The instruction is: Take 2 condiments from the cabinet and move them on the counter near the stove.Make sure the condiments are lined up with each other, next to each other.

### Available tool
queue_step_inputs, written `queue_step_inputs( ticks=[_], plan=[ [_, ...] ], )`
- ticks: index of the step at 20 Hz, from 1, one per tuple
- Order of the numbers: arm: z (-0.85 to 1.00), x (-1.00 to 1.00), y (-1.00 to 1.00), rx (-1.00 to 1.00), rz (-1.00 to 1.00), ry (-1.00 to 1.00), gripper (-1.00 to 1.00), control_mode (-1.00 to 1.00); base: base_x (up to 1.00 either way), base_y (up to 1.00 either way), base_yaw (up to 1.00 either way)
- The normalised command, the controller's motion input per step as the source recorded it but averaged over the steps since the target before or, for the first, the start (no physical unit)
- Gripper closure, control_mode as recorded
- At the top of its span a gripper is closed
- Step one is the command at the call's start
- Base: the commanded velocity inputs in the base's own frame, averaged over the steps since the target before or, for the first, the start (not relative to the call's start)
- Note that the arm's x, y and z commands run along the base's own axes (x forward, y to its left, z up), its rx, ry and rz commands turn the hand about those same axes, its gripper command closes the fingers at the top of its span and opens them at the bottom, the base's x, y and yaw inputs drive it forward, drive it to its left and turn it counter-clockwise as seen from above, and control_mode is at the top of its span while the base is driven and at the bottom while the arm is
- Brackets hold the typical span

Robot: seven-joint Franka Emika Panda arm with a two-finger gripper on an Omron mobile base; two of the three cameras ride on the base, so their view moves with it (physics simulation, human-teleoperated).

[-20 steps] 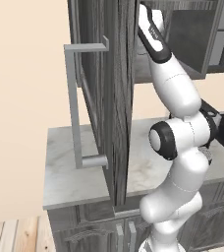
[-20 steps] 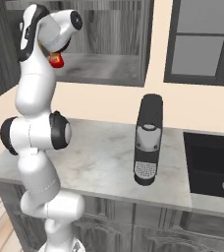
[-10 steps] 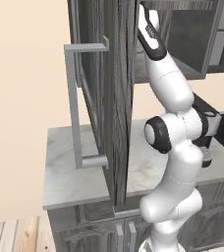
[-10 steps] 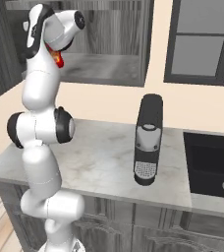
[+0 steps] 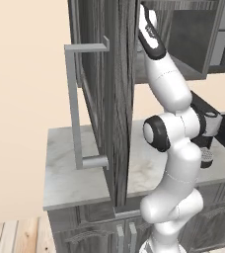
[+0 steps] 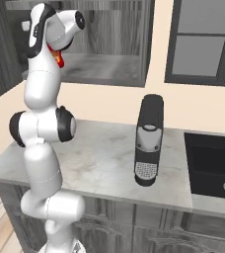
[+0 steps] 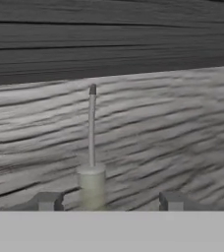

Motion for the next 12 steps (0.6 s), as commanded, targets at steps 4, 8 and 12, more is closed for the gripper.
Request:
queue_step_inputs(
  ticks=[4, 8, 12],
  plan=[
    [0.09, -0.01, 0.12, 0.0, 0.05, -0.01, 1.0, -1.0, 0.0, 0.0, 0.0],
    [0.21, -0.17, 0.0, 0.0, 0.04, -0.07, 1.0, -1.0, 0.0, 0.0, 0.0],
    [0.12, -0.26, -0.03, 0.0, 0.03, -0.07, 1.0, -1.0, 0.0, 0.0, 0.0]
  ],
)
